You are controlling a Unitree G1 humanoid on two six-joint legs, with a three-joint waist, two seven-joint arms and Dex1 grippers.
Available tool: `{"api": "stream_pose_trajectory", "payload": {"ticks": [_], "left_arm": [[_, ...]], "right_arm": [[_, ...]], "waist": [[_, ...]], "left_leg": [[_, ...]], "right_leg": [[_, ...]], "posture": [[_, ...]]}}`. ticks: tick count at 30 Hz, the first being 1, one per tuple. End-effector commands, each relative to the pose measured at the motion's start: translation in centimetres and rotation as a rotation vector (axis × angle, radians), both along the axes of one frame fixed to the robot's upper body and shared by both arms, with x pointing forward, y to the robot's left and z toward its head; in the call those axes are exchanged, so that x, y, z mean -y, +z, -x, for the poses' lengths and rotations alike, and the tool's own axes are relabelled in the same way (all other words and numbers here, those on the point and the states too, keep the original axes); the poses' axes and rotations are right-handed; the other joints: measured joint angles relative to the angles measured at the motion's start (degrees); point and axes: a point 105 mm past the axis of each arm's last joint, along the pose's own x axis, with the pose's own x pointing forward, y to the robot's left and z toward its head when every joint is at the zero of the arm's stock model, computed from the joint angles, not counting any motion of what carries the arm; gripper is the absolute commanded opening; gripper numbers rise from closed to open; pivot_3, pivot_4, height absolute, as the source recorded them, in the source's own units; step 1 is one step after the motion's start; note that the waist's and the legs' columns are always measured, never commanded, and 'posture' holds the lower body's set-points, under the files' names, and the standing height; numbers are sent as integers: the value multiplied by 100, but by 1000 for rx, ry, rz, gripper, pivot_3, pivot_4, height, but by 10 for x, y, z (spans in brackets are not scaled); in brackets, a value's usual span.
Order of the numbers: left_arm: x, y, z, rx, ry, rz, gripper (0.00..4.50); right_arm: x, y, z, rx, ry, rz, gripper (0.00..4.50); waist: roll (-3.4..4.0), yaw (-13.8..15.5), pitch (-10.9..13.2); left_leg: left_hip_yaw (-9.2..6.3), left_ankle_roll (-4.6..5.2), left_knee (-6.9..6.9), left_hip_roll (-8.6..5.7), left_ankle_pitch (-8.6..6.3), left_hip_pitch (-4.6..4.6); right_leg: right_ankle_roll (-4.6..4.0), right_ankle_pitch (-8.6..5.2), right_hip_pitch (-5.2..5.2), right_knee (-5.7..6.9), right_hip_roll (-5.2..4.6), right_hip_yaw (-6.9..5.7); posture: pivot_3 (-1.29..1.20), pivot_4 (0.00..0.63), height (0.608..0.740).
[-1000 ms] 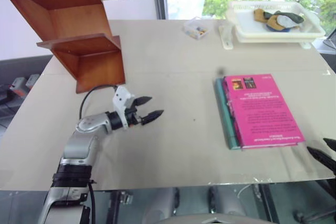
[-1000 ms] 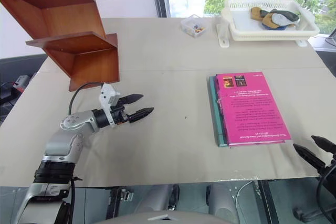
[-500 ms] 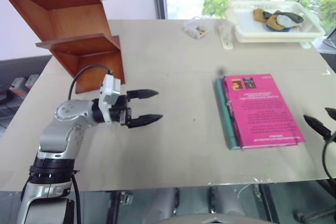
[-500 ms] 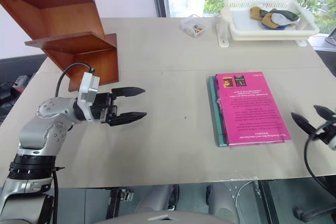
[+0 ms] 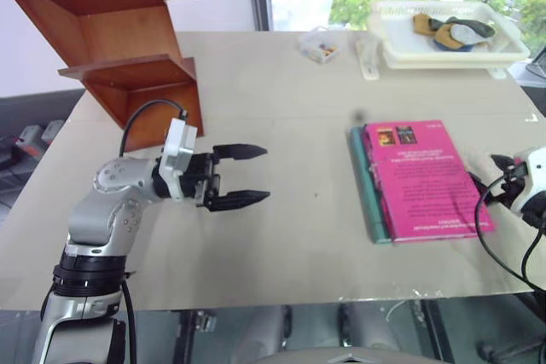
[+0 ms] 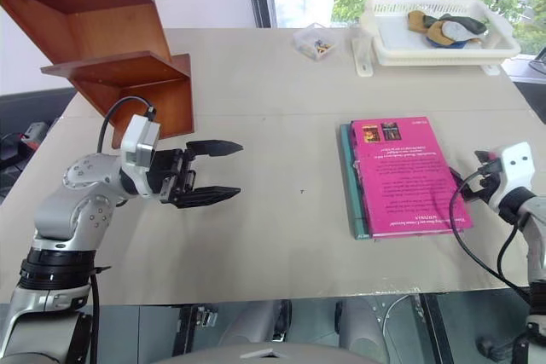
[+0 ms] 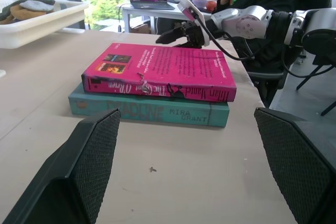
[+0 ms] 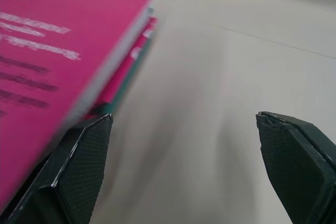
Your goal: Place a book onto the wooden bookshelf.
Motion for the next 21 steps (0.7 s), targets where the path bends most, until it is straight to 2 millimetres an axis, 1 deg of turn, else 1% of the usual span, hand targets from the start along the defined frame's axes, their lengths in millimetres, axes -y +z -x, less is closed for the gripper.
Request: {"api": "stream_pose_trajectory", "payload": {"ticks": [1, 5, 10, 15, 21], "left_arm": [[3, 6, 4, 30, -9, 20, 4314], [3, 7, 4, 34, 3, 32, 4314], [3, 6, 4, 31, 9, 33, 4314], [5, 6, 4, 30, 9, 34, 4314], [5, 9, 4, 23, 14, 56, 4314]], "right_arm": [[-13, 17, -5, 62, 69, -16, 4500], [-23, 19, -7, 54, 117, -27, 4500], [-32, 20, -7, 52, 160, -38, 4500], [-46, 16, -11, 50, 191, -49, 4500], [-54, 11, -17, 47, 209, -55, 4500]], "waist": [[0, -1, 0], [0, -17, 0], [0, -16, 0], [0, -25, 0], [1, -44, 1]], "left_leg": [[-1, 1, 0, 0, 0, 0], [-1, 1, 0, 1, 0, 3], [-2, 1, 0, 1, 0, 2], [-2, 0, 0, 1, 0, 4], [-2, 0, 1, 1, 0, 4]], "right_leg": [[0, 0, 0, 1, 1, -1], [0, 0, 0, 5, 3, 0], [0, 0, 0, 6, 3, 0], [0, 0, 0, 6, 3, 0], [0, 0, 0, 8, 3, 0]], "posture": [[0, 150, 740], [0, 150, 740], [0, 150, 740], [0, 150, 740], [0, 150, 740]]}}
